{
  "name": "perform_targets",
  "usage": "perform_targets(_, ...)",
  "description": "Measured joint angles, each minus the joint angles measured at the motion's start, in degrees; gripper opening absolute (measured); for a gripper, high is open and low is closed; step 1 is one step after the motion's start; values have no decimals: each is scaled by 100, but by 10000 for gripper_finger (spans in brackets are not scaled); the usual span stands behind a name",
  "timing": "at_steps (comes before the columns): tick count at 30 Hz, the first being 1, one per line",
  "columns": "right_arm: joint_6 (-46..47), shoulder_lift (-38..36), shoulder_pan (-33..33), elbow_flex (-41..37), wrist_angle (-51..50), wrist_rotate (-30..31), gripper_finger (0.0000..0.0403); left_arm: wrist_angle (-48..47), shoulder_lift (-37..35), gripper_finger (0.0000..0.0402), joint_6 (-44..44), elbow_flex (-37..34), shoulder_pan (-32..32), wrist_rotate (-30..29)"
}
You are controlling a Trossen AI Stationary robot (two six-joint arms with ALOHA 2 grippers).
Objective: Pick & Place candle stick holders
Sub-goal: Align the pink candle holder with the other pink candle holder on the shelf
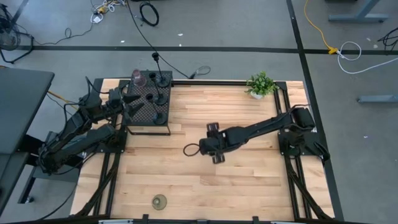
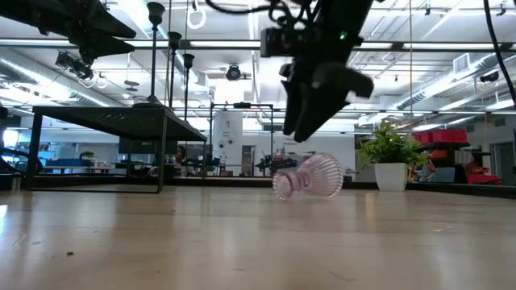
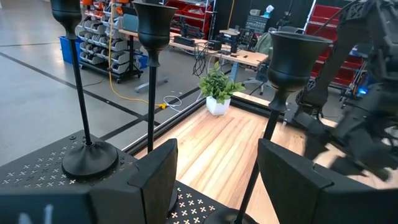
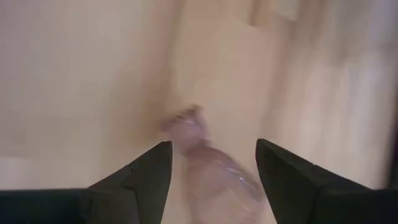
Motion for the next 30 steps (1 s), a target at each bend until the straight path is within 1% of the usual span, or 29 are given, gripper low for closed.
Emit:
perform_targets(3,-665,4,-167,-2,49,122,231,0,0,224,-8,0,0,-1)
perform_targets(7,-1112,172,-333,-2,103,-241,231,1,1,224,-9,0,0,-1)
perform_targets(12,-1760,383,-368,-2,486,-338,231,2,-1,224,-9,0,0,-1)
perform_targets(16,-1973,594,-362,0,710,-364,231,1,-1,224,-9,0,0,-1)
perform_targets(25,-2070,1086,-367,-7,786,-315,231,2,-1,224,-9,0,0,-1)
perform_targets(30,-2106,1100,-367,-4,952,-313,226,0,-1,224,-4,0,0,-3)
